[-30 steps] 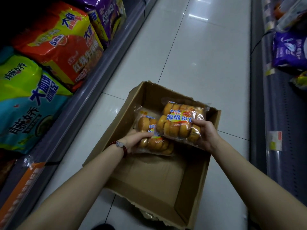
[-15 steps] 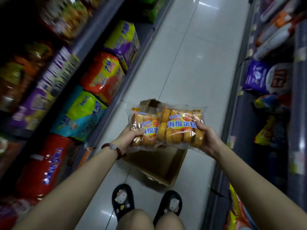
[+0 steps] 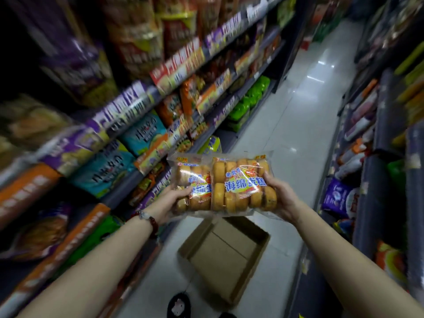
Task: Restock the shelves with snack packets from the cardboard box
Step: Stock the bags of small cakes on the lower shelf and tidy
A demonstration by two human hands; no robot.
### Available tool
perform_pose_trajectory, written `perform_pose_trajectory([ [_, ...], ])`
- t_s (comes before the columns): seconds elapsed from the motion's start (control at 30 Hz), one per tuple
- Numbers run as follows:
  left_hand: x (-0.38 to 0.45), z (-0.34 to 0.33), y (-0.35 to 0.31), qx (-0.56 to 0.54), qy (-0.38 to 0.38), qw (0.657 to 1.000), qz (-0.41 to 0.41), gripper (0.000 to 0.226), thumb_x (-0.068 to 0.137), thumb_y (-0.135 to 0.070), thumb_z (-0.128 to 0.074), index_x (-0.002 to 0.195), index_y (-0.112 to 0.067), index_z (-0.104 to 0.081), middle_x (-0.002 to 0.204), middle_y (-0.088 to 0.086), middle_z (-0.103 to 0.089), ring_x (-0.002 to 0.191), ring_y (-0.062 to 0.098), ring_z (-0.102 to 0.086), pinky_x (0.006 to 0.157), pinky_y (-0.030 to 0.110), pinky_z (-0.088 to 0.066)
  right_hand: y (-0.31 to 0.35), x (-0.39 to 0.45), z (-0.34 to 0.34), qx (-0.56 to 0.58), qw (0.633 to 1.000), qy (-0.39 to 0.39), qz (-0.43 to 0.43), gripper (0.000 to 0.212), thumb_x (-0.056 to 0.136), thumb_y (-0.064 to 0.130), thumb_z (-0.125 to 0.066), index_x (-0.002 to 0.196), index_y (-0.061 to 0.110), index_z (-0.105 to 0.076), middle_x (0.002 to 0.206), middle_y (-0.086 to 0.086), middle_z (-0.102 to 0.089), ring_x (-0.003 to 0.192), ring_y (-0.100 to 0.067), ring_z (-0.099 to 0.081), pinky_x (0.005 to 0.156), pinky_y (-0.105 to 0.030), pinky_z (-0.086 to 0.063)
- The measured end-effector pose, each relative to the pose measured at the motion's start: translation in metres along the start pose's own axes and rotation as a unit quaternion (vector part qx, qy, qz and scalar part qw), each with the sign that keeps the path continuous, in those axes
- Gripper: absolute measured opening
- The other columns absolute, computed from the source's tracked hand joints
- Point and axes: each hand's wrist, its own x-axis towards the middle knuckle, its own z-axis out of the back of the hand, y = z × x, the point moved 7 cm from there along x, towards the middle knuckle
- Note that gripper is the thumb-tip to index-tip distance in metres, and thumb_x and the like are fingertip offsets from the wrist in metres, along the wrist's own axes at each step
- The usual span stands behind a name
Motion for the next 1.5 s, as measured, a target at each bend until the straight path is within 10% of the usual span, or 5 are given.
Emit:
perform_pose_trajectory([
  [0.5, -0.181, 0.001, -0.118, -0.084, -0.132, 0.974, -0.166, 0.052, 0.074, -0.023, -0.076, 0.121, -0.013, -0.058, 0.11, 0.011, -0.071, 0.097, 0.029, -0.067, 0.082, 0.046, -0.055, 0.139, -0.108, -0.158, -0.145, 0.968, 0.188, 0.076, 0.093, 0.053, 0.047, -0.089, 0.131, 0.012, -0.053, 0.124, -0.018, -0.065, 0.104, -0.032, -0.067, 0.077, -0.039, -0.057],
  [0.87, -0.3, 0.103, -0.1, -0.153, -0.248, 0.933, -0.21, 0.052, 0.074, -0.024, -0.076, 0.122, -0.012, -0.059, 0.109, 0.013, -0.072, 0.103, 0.031, -0.067, 0.093, 0.053, -0.05, 0.088, -0.103, -0.292, -0.198, 0.952, 0.234, -0.012, 0.061, 0.076, 0.028, -0.078, 0.13, 0.013, -0.054, 0.116, -0.019, -0.068, 0.096, -0.034, -0.07, 0.082, -0.049, -0.056],
  [1.17, -0.376, 0.199, -0.069, -0.19, -0.328, 0.9, -0.214, 0.039, 0.082, -0.018, -0.07, 0.119, -0.014, -0.056, 0.109, 0.013, -0.071, 0.098, 0.03, -0.068, 0.061, 0.032, -0.055, 0.031, -0.097, -0.398, -0.239, 0.921, 0.306, -0.038, 0.051, 0.082, 0.026, -0.067, 0.127, 0.005, -0.056, 0.107, -0.018, -0.071, 0.087, -0.031, -0.072, 0.067, -0.041, -0.059],
  [1.33, -0.407, 0.243, -0.075, -0.212, -0.34, 0.885, -0.237, 0.041, 0.082, -0.016, -0.068, 0.122, -0.01, -0.056, 0.115, 0.016, -0.068, 0.095, 0.028, -0.069, 0.076, 0.041, -0.058, 0.018, -0.085, -0.437, -0.279, 0.906, 0.317, -0.036, 0.101, 0.046, 0.038, -0.093, 0.133, 0.007, -0.051, 0.119, -0.019, -0.067, 0.098, -0.034, -0.07, 0.072, -0.041, -0.058],
  [1.5, -0.423, 0.278, -0.089, -0.223, -0.365, 0.871, -0.243, 0.031, 0.085, -0.02, -0.066, 0.114, -0.013, -0.058, 0.105, 0.009, -0.069, 0.086, 0.023, -0.068, 0.051, 0.031, -0.057, 0.006, -0.084, -0.465, -0.27, 0.9, 0.336, -0.067, 0.078, 0.058, 0.035, -0.086, 0.123, 0.006, -0.056, 0.098, -0.015, -0.074, 0.078, -0.028, -0.074, 0.056, -0.034, -0.057],
])
